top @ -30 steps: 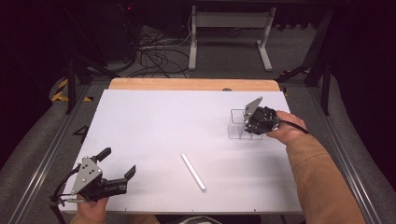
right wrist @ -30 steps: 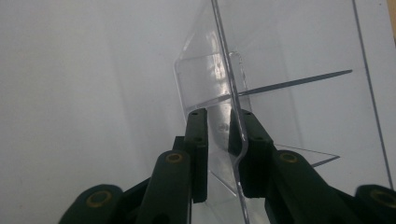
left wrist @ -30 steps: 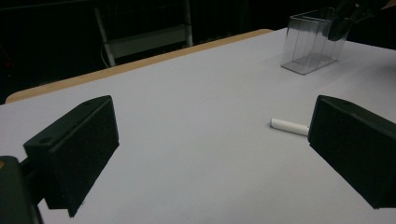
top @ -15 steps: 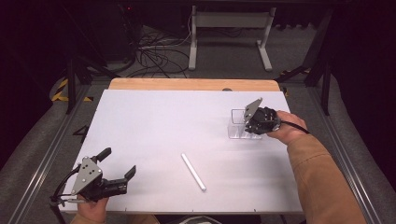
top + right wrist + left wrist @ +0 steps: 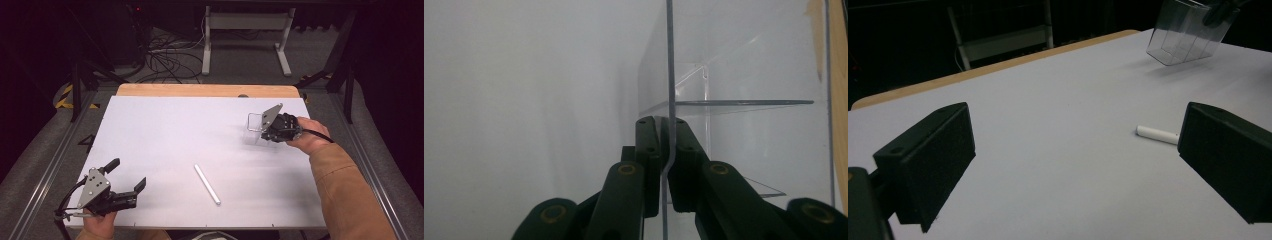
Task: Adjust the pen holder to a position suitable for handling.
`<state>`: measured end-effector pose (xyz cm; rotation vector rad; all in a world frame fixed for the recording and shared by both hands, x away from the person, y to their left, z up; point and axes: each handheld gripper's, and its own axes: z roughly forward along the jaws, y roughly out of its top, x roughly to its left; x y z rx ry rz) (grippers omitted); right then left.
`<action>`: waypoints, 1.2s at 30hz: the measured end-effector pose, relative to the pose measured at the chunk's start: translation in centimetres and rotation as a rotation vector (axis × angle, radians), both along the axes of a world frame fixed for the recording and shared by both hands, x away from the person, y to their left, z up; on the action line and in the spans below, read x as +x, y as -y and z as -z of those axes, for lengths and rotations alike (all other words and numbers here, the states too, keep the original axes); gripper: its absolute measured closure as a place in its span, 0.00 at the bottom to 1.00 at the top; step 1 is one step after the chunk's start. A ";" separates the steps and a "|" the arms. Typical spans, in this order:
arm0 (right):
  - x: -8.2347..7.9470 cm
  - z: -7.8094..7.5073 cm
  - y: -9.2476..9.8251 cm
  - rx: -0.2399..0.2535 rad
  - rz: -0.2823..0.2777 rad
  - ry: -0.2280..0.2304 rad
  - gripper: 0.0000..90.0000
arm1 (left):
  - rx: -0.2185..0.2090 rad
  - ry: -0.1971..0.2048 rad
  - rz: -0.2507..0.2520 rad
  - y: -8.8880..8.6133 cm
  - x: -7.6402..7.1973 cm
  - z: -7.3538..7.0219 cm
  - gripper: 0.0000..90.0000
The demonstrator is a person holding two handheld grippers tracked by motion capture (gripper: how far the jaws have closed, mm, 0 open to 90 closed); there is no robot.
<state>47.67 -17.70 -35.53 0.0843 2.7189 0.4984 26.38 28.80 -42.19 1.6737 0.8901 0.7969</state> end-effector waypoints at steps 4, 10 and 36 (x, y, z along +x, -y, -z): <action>-0.7 -0.9 -1.0 0.021 -0.024 0.001 0.95 | -0.001 0.000 0.000 0.0 0.0 0.0 0.03; -1.9 -1.5 -2.9 0.022 -0.066 -0.008 0.95 | -0.003 -0.002 0.000 -0.1 0.0 0.0 0.03; -3.4 0.8 -11.5 -0.041 -0.132 -0.116 0.95 | -0.008 -0.010 0.012 -0.1 0.1 0.1 0.03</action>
